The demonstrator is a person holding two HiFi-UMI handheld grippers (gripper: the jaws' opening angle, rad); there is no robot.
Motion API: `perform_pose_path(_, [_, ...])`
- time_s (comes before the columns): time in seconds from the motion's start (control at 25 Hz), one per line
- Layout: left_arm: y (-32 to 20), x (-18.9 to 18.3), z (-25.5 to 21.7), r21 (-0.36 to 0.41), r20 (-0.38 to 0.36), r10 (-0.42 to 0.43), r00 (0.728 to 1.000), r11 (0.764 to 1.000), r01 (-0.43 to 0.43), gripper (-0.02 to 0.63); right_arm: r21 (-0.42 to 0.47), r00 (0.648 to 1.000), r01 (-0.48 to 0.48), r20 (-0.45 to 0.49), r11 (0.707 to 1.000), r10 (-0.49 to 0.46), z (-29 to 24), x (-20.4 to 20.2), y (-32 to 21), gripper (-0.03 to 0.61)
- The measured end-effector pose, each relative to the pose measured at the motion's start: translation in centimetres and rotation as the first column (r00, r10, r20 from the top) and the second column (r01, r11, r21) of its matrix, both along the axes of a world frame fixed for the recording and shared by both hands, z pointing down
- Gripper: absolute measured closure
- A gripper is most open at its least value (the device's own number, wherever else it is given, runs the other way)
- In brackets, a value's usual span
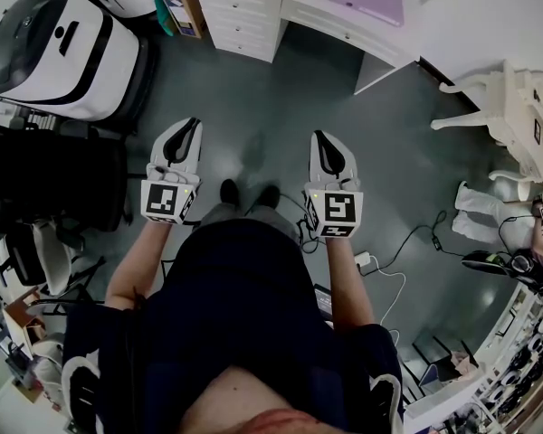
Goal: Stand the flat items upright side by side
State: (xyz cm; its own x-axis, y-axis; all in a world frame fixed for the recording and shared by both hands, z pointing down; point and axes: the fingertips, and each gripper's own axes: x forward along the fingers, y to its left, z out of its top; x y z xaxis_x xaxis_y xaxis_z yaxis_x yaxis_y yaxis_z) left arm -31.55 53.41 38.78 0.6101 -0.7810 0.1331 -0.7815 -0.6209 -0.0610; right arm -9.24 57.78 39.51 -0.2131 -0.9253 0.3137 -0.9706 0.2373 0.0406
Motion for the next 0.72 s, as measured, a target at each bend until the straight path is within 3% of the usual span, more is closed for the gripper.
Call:
perform_pose_path(0.36, [-0.3, 0.4, -0.4, -0.002, -0.003, 0.014, 1.0, 1.0, -0.014, 0.475, 0.015, 1.0, 0.021, 0.003, 1.0, -0.021, -0.6, 0.3, -0.2, 0.509])
perform_pose_path(0.6, [-0.7, 0.9, -0.9, -0.003, -0.025, 0.008, 1.0, 1.0, -0.008, 0.343, 0.031, 0.999, 0.034, -0.011, 0.999, -0.033, -1.0, 1.2, -0.5, 0.374])
perform_pose_path(0.72, [-1.1, 1.4, -1.3, -0.001, -0.036, 0.001, 0.999, 1.0, -0.001, 0.308, 0.037, 0.999, 0.039, -0.017, 0.999, -0.038, -1.2, 2.0, -0.9, 0.346])
